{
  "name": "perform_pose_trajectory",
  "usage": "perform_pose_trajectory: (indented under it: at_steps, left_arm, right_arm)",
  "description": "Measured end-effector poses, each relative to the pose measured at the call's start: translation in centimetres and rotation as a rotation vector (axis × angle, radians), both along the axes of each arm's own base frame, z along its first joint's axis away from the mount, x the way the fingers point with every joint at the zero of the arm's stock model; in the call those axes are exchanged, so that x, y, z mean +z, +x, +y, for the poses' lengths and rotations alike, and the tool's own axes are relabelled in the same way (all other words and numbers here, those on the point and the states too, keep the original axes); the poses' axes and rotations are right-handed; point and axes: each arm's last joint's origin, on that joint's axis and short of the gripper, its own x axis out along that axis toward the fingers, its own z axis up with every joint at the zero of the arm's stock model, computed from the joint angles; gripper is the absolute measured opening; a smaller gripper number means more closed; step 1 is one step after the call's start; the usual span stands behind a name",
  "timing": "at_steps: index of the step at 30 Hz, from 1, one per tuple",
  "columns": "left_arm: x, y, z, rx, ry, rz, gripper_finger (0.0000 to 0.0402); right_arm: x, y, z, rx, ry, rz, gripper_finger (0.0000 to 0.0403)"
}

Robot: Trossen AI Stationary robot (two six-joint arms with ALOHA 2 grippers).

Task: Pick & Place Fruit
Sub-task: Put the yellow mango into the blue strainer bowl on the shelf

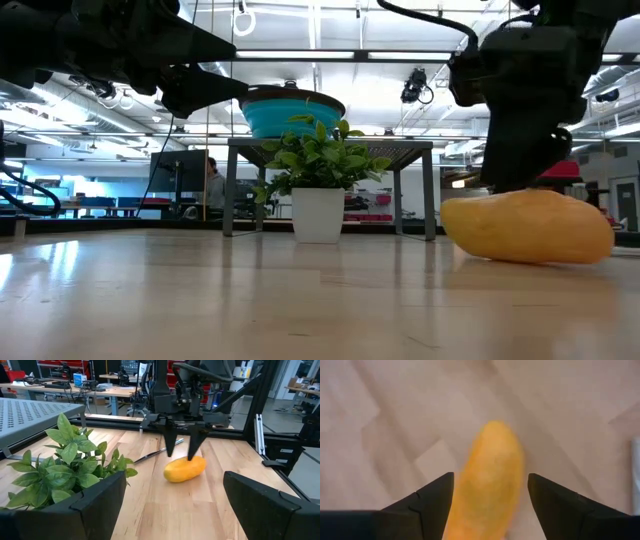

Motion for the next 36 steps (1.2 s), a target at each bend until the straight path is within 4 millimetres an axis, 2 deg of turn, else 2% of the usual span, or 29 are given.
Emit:
perform_pose_trajectory:
  at_steps: [6,16,21,25,29,36]
  left_arm:
    - [0.0,0.0,0.0,0.000,0.000,0.000,0.0343]
    - [0.0,0.0,0.0,0.000,0.000,0.002,0.0343]
    - [0.0,0.0,0.0,0.000,0.001,0.002,0.0343]
    - [0.0,0.0,0.0,0.000,0.001,0.003,0.0343]
    - [0.0,0.0,0.0,0.000,0.001,0.003,0.0343]
    - [0.0,0.0,0.0,0.000,0.001,0.004,0.0343]
  right_arm:
    - [0.1,0.1,0.5,0.042,0.100,0.006,0.0265]
    - [-0.1,-0.2,0.3,0.105,0.039,0.041,0.0265]
    - [0.0,-0.2,0.1,0.139,-0.079,0.015,0.0270]
    - [0.0,-0.1,0.0,0.157,-0.151,0.002,0.0292]
    - [0.0,0.0,0.1,0.168,-0.135,-0.007,0.0327]
    - [0.1,-0.3,1.1,0.276,-0.195,-0.023,0.0364]
